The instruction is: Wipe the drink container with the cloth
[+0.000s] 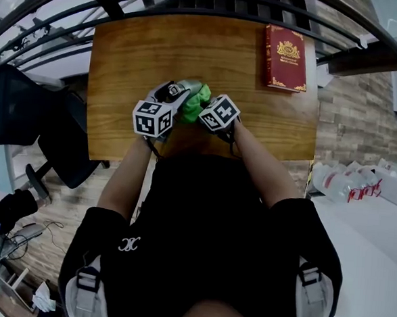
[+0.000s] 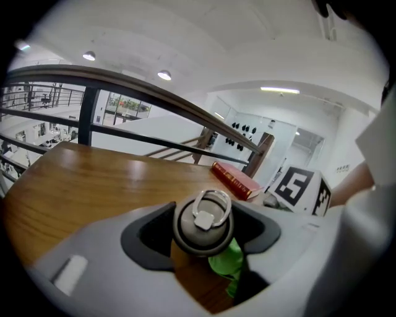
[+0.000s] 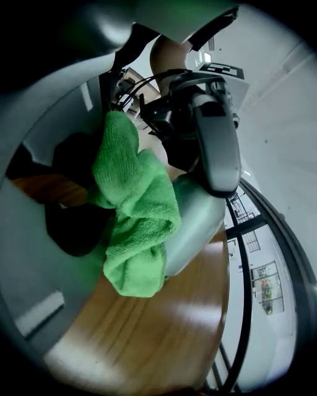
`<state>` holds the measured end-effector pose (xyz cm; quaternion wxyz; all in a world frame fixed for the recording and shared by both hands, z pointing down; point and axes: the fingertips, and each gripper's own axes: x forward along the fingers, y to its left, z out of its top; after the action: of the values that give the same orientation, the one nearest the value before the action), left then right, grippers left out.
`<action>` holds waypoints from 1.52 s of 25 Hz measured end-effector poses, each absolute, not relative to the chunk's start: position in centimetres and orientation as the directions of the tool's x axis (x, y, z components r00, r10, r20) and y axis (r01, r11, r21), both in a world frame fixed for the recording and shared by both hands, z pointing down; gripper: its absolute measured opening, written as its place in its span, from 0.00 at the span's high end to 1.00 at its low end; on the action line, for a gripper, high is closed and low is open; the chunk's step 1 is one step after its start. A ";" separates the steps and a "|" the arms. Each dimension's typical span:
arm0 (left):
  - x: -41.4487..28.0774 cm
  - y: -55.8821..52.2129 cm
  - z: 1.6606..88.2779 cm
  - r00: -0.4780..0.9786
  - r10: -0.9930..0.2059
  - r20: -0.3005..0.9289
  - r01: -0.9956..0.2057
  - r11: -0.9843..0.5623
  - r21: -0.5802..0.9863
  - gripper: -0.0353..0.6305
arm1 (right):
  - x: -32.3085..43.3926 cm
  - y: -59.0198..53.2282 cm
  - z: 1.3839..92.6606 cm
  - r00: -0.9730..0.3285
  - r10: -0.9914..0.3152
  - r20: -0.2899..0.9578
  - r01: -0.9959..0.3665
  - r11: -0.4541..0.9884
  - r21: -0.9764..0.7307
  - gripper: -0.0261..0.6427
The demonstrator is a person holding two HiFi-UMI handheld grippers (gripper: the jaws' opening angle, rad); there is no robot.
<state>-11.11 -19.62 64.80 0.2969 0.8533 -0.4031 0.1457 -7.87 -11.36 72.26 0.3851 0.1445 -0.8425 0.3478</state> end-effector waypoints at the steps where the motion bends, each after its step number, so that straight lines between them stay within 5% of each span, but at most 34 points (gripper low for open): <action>1: -11.1 -19.7 64.8 0.632 -0.599 0.492 -0.775 -0.501 0.385 0.48 | -7.4 -11.7 72.5 -0.651 0.004 0.759 -0.533 0.710 -0.460 0.89; 9: -10.4 -19.9 64.7 0.610 -0.593 0.526 -0.784 -0.549 0.289 0.48 | -2.4 -15.3 71.6 -0.582 -0.271 0.766 -0.723 0.604 -0.336 0.89; 22: -5.4 -19.9 64.0 0.593 -0.529 0.607 -0.694 -0.718 0.053 0.48 | 6.2 -20.7 57.3 -0.441 -0.769 0.464 -0.894 0.422 -0.150 0.89; 38: -4.4 -20.4 63.3 0.548 -0.568 0.615 -0.697 -0.716 -0.039 0.48 | 9.4 -19.7 48.7 -0.383 -0.883 0.270 -0.924 0.371 -0.095 0.89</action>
<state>-4.42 -20.36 63.28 0.1053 0.8733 -0.3621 0.3083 9.37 -19.71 48.72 0.0871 0.5487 -0.8234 0.1158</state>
